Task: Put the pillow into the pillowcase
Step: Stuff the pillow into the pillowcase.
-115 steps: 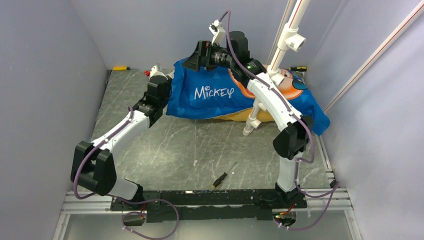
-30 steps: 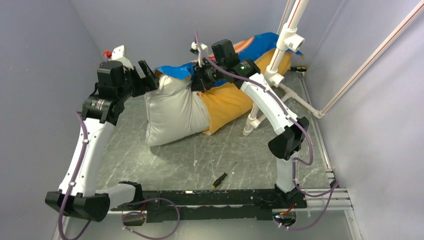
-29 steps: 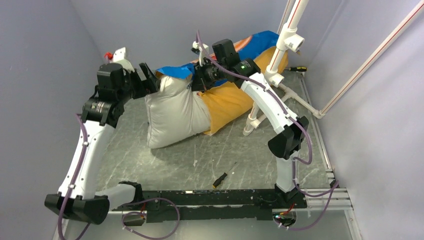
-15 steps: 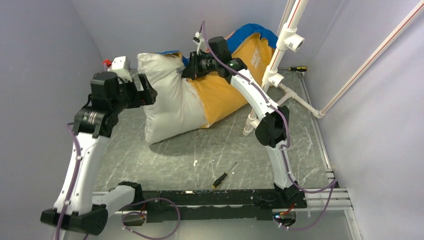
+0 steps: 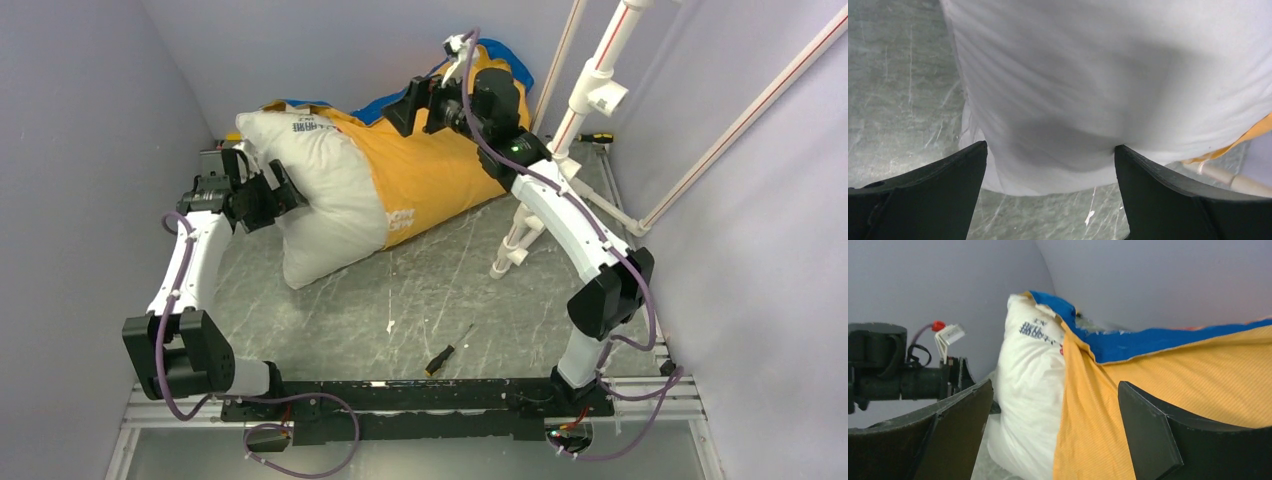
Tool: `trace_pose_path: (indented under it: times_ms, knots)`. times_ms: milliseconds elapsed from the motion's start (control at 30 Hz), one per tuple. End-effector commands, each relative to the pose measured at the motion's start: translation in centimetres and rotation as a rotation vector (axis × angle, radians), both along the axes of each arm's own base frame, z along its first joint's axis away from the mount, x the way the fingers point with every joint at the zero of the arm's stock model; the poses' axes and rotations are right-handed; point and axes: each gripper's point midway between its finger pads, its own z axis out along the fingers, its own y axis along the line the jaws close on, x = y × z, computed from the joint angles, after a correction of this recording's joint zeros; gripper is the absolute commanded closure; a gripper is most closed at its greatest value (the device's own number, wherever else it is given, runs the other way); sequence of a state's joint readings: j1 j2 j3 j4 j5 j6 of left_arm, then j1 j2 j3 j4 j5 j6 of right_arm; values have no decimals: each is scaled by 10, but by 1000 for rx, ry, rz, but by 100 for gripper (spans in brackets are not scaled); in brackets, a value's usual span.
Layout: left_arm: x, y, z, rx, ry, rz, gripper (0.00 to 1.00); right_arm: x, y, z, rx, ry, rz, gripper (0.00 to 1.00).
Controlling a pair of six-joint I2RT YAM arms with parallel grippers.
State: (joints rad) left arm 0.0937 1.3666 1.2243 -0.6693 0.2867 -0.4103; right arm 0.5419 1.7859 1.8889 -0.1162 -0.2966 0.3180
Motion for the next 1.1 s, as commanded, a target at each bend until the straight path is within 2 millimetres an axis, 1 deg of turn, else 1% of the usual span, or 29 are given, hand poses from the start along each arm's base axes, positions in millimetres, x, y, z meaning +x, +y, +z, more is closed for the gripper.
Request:
trace_pose_path:
  times_ms: [0, 100, 233, 333, 467, 533, 567, 600, 667, 700, 767, 833, 900, 967, 1000, 1033, 1067]
  knots:
    - [25, 8, 17, -97, -115, 38, 1, 10, -20, 16, -10, -31, -49, 3]
    - [28, 19, 11, -160, -121, 50, 1, 1, -10, -15, -78, 101, 12, 9]
    - [35, 26, 2, -291, -128, 12, 0, -16, -2, -75, -231, 241, -25, 14]
    - [43, 30, -2, -347, -135, -17, 1, -31, 6, -109, -336, 315, -57, 18]
    - [50, 29, -8, -380, -111, -63, 1, -54, 25, -138, -418, 366, -86, 21]
    - [52, 26, -11, -401, -103, -88, 1, -58, 32, -152, -461, 372, -134, 23]
    - [52, 25, -12, -405, -98, -96, 1, -59, 37, -165, -493, 375, -151, 23]
    - [52, 25, -12, -409, -98, -103, 1, -61, 42, -173, -520, 372, -164, 24]
    - [51, 25, -9, -397, -99, -111, 0, -58, 44, -190, -591, 325, -248, 25]
    - [50, 26, -7, -389, -101, -116, 1, -57, 43, -199, -637, 294, -289, 25]
    - [47, 28, 0, -359, -111, -117, 1, -46, 31, -215, -712, 271, -398, 27]
    - [43, 30, 6, -339, -118, -117, 1, -34, 14, -223, -761, 245, -495, 28]
    - [39, 31, 10, -326, -126, -111, 1, -24, -1, -228, -764, 245, -552, 29]
    - [34, 32, 11, -313, -128, -98, 0, -17, -12, -227, -750, 261, -582, 32]
    - [32, 32, 11, -311, -128, -90, 1, -15, -17, -224, -734, 269, -588, 34]
    - [31, 32, 10, -311, -128, -86, 1, -13, -19, -221, -715, 276, -589, 37]
    - [30, 32, 9, -312, -131, -82, 1, -12, -22, -219, -695, 281, -583, 43]
